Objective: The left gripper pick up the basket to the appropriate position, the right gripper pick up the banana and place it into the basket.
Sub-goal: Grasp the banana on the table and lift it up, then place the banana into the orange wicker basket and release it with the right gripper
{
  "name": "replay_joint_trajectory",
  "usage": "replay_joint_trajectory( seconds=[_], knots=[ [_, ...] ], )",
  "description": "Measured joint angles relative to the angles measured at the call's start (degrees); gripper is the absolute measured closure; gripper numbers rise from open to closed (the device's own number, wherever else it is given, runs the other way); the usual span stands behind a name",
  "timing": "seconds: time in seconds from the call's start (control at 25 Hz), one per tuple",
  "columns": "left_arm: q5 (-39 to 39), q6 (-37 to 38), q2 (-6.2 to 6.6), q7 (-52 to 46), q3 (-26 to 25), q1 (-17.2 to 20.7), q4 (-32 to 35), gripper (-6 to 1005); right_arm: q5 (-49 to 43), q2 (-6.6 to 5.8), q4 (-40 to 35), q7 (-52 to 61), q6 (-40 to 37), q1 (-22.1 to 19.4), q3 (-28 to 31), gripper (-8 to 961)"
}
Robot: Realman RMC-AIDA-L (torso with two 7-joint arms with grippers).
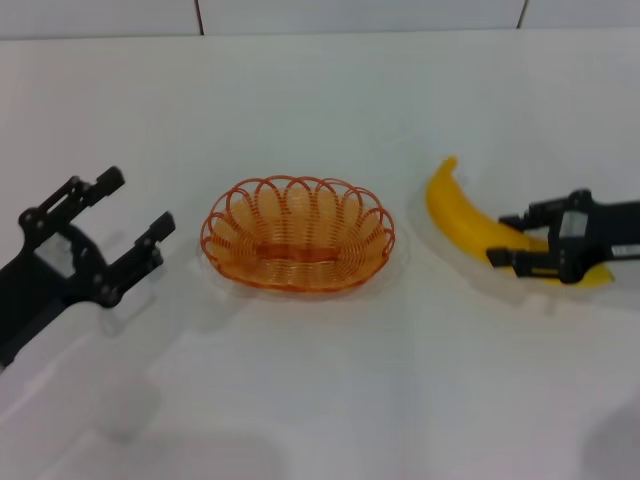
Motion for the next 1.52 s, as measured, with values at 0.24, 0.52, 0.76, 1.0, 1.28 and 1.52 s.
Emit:
replay_joint_trajectory(
  seconds=[0.24, 0.52, 0.76, 1.0, 1.28, 1.52],
  knots=[
    [0.3, 1.0, 1.09, -6.8, 0.1, 1.5, 0.2, 299, 6.9, 0.03, -1.4, -3.7, -2.0, 0.3, -0.6, 477],
    [4.9, 1.0, 3.9, -16.9, 0.5, -2.0, 0.4, 299, 8.4, 0.26, -0.9, -9.1, -5.6, 4.3, -4.2, 477],
    [11.0, -0.6, 4.9, -22.9, 0.2, -5.7, 0.1, 299, 11.6, 0.69, -1.3, -10.1, -6.2, 8.3, -16.6, 478],
    [14.4, -3.7, 5.36, -26.0, 0.1, -6.5, 0.1, 299, 14.5, 0.69, -7.1, -9.1, -5.7, 8.3, -25.3, 478],
    [16.5, -6.7, 5.34, -28.0, 0.2, -7.9, 0.1, 299, 15.8, 0.68, -10.9, -8.1, -5.5, 9.1, -29.1, 478],
    [17.8, -7.8, 5.24, -29.3, 0.3, -8.7, 0.1, 299, 16.7, 0.72, -11.5, -7.0, -1.3, 10.4, -35.0, 478]
  ],
)
